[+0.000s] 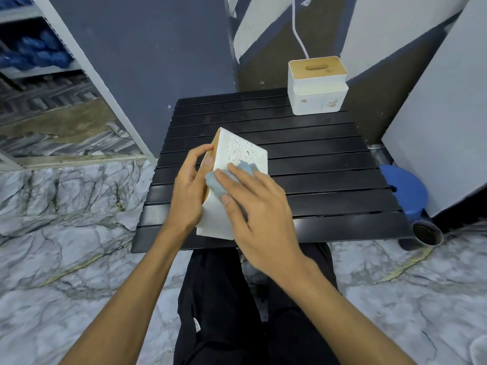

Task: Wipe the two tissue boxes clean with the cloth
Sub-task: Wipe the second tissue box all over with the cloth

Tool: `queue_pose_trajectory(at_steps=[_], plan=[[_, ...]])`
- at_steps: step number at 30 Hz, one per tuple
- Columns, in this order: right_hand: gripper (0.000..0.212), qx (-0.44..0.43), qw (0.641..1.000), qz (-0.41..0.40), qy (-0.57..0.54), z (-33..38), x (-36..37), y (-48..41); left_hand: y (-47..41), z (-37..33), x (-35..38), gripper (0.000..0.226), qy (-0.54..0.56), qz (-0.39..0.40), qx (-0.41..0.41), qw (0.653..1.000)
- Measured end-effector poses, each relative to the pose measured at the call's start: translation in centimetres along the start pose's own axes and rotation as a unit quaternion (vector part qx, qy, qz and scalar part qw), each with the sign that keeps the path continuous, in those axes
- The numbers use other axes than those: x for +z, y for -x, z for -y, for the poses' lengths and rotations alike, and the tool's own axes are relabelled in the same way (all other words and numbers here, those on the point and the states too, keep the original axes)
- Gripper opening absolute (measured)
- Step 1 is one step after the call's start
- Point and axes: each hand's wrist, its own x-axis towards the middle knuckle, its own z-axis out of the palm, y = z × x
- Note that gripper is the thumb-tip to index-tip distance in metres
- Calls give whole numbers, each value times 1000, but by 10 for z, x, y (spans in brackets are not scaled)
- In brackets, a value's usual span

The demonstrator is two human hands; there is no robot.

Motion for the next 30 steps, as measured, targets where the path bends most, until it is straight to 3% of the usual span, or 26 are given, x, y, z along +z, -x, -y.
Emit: queue_pose_trajectory(at_steps=[8, 17, 25, 30], plan=[[37, 90, 994, -8, -58, -25, -2, -17, 0, 0, 5, 36, -12, 5, -15, 1000], [37, 26, 1000, 6, -14, -13, -1, -17, 0, -2, 7, 33, -48, 3, -11, 999], [38, 119, 990, -3, -80, -36, -5, -16, -1, 1, 9, 30, -46, 8, -23, 999], [37, 54, 997, 2, -57, -20, -4, -10, -2, -1, 9, 31, -51, 13, -23, 998]])
